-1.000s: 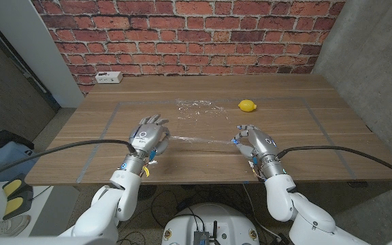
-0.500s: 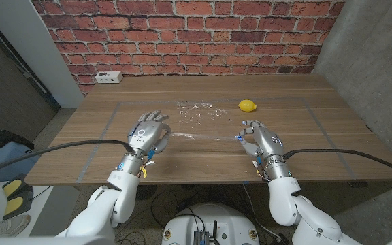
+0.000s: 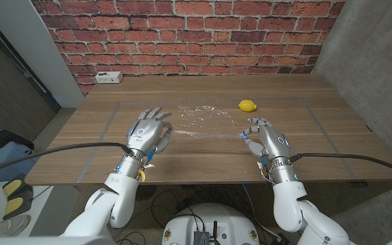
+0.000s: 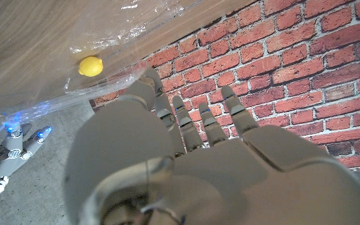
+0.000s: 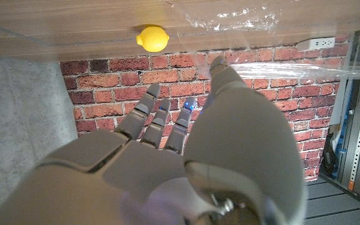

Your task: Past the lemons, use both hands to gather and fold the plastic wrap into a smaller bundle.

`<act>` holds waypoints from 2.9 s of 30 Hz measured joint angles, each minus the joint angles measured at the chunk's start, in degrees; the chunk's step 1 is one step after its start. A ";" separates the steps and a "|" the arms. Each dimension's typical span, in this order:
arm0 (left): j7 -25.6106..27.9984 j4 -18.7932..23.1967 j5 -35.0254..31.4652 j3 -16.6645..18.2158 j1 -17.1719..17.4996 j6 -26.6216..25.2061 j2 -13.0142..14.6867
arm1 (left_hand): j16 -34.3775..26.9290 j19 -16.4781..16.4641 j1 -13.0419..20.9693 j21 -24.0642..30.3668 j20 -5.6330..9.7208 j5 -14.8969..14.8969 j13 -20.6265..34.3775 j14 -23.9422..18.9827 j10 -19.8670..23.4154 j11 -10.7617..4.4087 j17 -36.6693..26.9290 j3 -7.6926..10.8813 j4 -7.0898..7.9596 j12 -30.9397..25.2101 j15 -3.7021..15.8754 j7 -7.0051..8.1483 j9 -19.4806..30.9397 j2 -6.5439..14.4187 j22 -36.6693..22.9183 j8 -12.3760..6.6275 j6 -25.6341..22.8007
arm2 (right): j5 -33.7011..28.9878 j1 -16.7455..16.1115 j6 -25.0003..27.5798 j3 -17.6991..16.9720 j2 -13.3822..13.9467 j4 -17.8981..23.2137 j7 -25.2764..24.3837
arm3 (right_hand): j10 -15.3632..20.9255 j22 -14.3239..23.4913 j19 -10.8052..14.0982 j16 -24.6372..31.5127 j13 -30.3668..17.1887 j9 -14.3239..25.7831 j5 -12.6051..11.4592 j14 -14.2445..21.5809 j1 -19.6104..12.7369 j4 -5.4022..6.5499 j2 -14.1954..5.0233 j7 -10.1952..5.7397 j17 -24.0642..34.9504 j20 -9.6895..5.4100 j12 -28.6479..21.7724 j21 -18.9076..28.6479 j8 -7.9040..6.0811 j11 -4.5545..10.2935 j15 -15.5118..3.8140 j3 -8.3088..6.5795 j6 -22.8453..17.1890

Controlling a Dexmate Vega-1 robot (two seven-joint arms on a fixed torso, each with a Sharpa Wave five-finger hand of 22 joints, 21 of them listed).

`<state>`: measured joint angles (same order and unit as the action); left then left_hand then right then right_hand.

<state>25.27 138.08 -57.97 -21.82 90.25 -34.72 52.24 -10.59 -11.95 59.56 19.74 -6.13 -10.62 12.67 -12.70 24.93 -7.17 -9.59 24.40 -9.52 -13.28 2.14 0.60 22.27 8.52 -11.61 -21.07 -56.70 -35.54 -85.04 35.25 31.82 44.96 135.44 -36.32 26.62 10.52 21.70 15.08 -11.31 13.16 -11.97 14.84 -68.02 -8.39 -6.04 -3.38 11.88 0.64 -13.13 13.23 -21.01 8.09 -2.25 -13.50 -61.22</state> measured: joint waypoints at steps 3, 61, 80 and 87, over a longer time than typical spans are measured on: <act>0.32 0.29 -0.41 0.34 0.37 0.44 -0.18 | 0.00 0.22 0.05 0.00 -0.23 0.00 0.00 0.00 0.00 0.00 0.00 0.14 -0.14 0.00 0.00 -0.01 0.00 -0.05 0.00 -0.44 0.01 | -0.35 -0.57 -0.24 -0.43 -0.01 0.21 -0.30 | 0.32 0.00 0.00 0.00 0.00 0.03 0.00 0.00 0.00 -0.05 0.00 0.00 0.00 0.00 0.28 0.00 -0.01 -0.32 0.00 0.05 0.00; -4.12 -3.26 -3.90 4.59 -6.53 6.03 -3.43 | 0.22 0.61 0.31 0.00 -0.01 0.51 -0.02 0.51 0.21 0.21 -0.04 1.21 -0.01 0.46 0.09 -0.33 0.00 -0.39 0.01 -1.23 0.33 | -0.10 7.23 -10.53 -5.73 -0.46 -5.20 5.56 | 0.61 0.00 0.00 0.00 0.00 -0.23 0.00 0.00 0.00 0.10 0.00 -0.02 -0.01 -0.01 0.66 0.00 0.04 -0.01 0.00 1.01 0.03; -4.59 -6.08 -3.50 2.79 -11.34 5.86 -4.17 | 0.22 0.61 0.09 0.00 -0.01 0.51 -0.02 0.51 0.21 0.21 -0.04 1.18 -0.03 0.45 0.09 -0.35 0.00 -0.62 0.01 -1.31 0.34 | 1.82 13.04 -13.52 -5.44 -0.70 -9.06 8.53 | 0.60 0.00 0.00 0.00 0.00 -0.26 0.00 0.00 -0.24 0.25 -0.24 -0.02 -0.01 -0.02 1.15 0.00 0.04 -0.01 0.00 1.33 0.03; -5.09 -6.89 -3.38 2.11 -12.88 5.58 -4.19 | 0.22 0.61 0.09 0.00 -0.01 0.51 -0.03 0.51 0.51 -0.09 0.00 1.18 -0.04 0.45 0.09 -0.35 0.00 -0.62 0.01 -1.32 0.35 | 2.47 15.17 -14.80 -4.98 -1.10 -11.12 8.75 | 0.60 0.00 0.00 0.00 0.00 -0.26 0.00 0.00 -0.24 0.03 -0.23 -0.02 -0.01 -0.02 1.15 0.00 0.04 -0.01 0.00 1.55 0.03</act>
<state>20.18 131.19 -61.35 -19.72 77.37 -29.14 48.04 -10.37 -11.34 59.65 19.74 -6.14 -10.11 12.64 -12.19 25.43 -7.26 -9.59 25.58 -9.56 -12.82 2.23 0.25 22.27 7.91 -11.60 -22.39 -56.35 -33.07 -69.87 20.45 26.83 43.86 124.32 -27.57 27.23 10.52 21.71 15.08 -11.31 12.90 -11.96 14.84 -68.26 -8.36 -6.27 -3.41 11.87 0.63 -11.98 13.23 -20.97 8.08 -2.25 -11.95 -61.19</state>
